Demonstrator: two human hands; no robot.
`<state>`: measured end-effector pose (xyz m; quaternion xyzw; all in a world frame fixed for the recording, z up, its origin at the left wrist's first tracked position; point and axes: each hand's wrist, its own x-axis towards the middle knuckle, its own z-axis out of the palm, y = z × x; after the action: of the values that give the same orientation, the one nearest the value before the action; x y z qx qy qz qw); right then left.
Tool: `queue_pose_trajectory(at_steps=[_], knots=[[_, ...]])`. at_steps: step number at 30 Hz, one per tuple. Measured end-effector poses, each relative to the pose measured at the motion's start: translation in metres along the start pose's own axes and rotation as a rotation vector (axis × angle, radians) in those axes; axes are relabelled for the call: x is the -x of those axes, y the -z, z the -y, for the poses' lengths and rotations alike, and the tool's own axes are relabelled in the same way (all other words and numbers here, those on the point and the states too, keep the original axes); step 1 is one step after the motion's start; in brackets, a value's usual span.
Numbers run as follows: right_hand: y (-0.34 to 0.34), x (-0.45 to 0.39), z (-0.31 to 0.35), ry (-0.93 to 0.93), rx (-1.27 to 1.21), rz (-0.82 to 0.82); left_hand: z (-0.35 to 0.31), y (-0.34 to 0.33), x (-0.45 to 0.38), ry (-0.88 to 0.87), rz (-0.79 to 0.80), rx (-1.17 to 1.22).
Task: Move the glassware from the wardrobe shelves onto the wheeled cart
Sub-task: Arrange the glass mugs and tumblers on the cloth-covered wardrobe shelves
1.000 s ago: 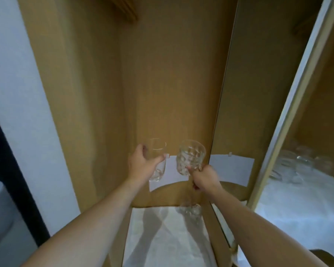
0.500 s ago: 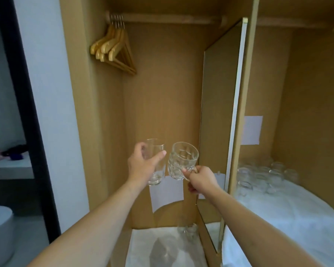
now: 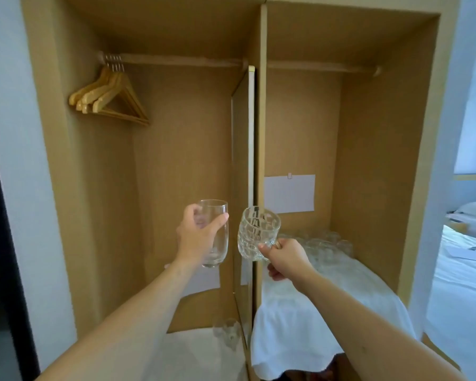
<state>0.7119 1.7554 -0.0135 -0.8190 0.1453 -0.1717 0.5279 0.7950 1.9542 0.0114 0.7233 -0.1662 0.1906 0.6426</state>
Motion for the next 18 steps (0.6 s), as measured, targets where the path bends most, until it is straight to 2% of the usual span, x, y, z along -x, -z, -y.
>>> queue_pose_trajectory(at_steps=[11,18], knots=[[0.112,0.018,-0.054,-0.017,-0.021,-0.029,-0.043,-0.099,0.063,0.048,0.061,0.010],[0.158,0.005,-0.084,-0.043,0.039,-0.088,-0.037,-0.160,0.058,0.046,0.139,0.014]])
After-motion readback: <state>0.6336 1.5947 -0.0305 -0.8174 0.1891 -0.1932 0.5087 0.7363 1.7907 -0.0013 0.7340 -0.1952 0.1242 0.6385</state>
